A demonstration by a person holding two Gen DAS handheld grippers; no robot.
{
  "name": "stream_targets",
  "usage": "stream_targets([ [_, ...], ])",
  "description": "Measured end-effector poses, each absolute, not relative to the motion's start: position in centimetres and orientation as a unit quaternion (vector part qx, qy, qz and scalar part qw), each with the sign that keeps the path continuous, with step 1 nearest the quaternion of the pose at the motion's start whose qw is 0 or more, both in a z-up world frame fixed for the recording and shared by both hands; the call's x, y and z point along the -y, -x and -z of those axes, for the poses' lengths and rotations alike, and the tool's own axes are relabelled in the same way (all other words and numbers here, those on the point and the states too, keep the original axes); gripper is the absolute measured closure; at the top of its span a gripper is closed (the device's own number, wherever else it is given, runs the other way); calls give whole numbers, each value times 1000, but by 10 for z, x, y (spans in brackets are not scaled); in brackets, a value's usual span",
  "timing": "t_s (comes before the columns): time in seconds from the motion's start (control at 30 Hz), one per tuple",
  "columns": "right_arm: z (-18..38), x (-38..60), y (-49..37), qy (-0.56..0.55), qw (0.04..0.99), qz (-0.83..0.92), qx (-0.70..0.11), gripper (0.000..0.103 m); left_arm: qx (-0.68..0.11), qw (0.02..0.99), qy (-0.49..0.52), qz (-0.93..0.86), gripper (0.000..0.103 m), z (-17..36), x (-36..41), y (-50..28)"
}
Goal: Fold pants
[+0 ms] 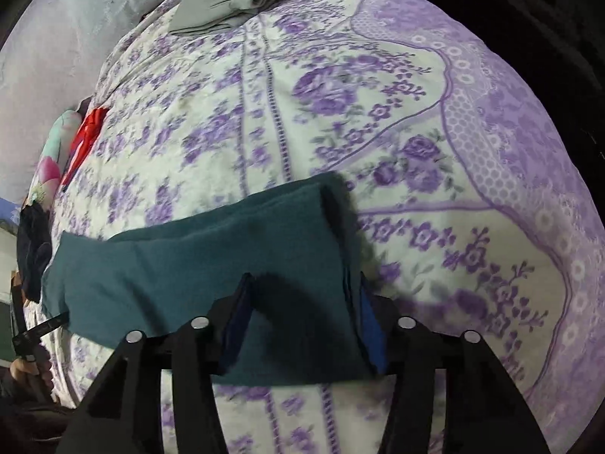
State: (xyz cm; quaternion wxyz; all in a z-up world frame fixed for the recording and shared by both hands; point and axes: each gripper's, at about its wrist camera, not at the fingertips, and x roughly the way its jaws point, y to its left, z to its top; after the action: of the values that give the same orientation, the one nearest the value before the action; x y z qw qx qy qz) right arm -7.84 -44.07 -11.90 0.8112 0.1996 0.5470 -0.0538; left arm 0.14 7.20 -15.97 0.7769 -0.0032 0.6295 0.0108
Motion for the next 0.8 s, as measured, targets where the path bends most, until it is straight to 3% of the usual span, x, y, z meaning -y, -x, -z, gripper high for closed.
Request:
stream_targets([
  [0.1,125,437,79,-201,803,73,-557,71,-628,778,10,5,4,161,-76,-5],
  [0.2,118,440,75,-214,798,94,-556,96,-629,777,4,22,4,162,-81,-6],
  [0.43,40,408,71,-283,828,59,-481,96,-640,765,-1,76,5,161,-98,-28],
  [0.57,12,319,39,-296,830,-65,-468,96,-625,774,8,99,19,148,-116,-27],
  [0.73,64,168,-14,-282,787,-177,-519,95,-613,784,34,92,19,139,-162,-27],
  [0.8,99,118,-27,-250,771,-181,-556,90,-615,783,37,82,19,137,-178,-25],
])
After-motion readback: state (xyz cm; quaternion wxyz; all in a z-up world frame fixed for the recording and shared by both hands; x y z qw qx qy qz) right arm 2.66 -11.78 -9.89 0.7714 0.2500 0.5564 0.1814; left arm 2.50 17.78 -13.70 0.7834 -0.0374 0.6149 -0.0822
